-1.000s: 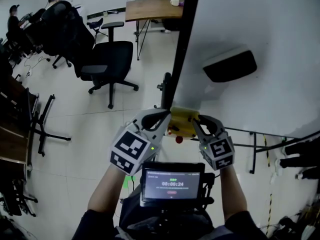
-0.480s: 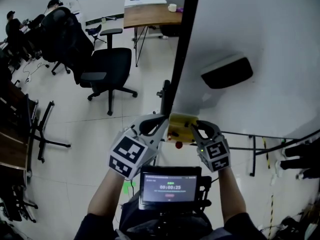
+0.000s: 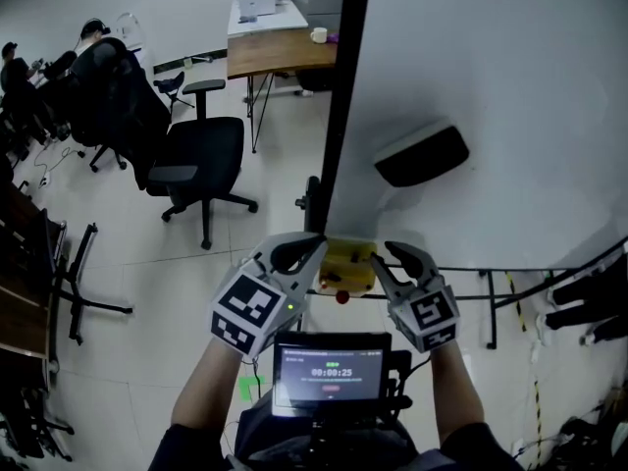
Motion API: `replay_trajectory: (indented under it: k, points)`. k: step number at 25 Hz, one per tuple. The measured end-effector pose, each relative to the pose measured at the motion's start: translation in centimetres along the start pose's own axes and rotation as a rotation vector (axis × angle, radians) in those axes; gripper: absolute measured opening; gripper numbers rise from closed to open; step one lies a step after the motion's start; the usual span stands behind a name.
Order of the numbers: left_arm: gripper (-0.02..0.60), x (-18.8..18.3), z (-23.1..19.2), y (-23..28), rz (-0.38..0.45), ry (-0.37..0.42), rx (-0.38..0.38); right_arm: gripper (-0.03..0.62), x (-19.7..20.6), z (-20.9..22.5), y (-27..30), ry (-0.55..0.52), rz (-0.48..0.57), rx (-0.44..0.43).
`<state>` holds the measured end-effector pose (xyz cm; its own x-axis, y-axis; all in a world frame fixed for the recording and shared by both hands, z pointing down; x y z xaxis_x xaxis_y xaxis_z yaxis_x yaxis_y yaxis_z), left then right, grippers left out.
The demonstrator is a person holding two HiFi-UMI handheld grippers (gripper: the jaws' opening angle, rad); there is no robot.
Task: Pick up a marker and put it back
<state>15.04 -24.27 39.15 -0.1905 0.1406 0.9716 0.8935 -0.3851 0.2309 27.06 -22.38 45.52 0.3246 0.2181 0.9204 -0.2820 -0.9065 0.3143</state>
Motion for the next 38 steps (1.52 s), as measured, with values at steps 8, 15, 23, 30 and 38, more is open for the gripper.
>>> replay_trajectory:
  k: [8,15,23,30,38]
  points:
    - [0.0,-2.9,1.2,-1.0,0.076,0.047,0.033,0.14,-8.9,-0.4,-5.7,0.101,0.245,-0.052]
    - [0.0,-2.0,2.3,-3.1,0.101,0.033,0.061,0.008,-9.5,-2.7,-8.7,0.124,0.256,-0.061]
    - [0.0,-1.4,3.3,-6.0,0.136,0.018,0.118,0.009,-9.3,-6.0,-10.7,0.132,0.234,0.001]
    - [0.0,-0.4,6.1,-4.5,0.127,0.012,0.163,0.009,-7.7,-6.0,-14.2,0.133,0.219,0.065]
    - [0.0,-1.2,13.7,-4.0,0.138,0.009,0.1,0.009,-6.1,-3.7,-21.9,0.174,0.285,0.065]
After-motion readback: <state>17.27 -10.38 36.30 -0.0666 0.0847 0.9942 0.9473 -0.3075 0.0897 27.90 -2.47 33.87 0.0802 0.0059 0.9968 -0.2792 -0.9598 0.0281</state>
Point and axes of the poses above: the fingertips, and each gripper's own axes: y forward along the fingers, z to its right, x out of its underside, the point moved 2 cm from there along -y, backward along the fingers, and after that the axes turned 5 degrees about x, right-handed, at the moved point
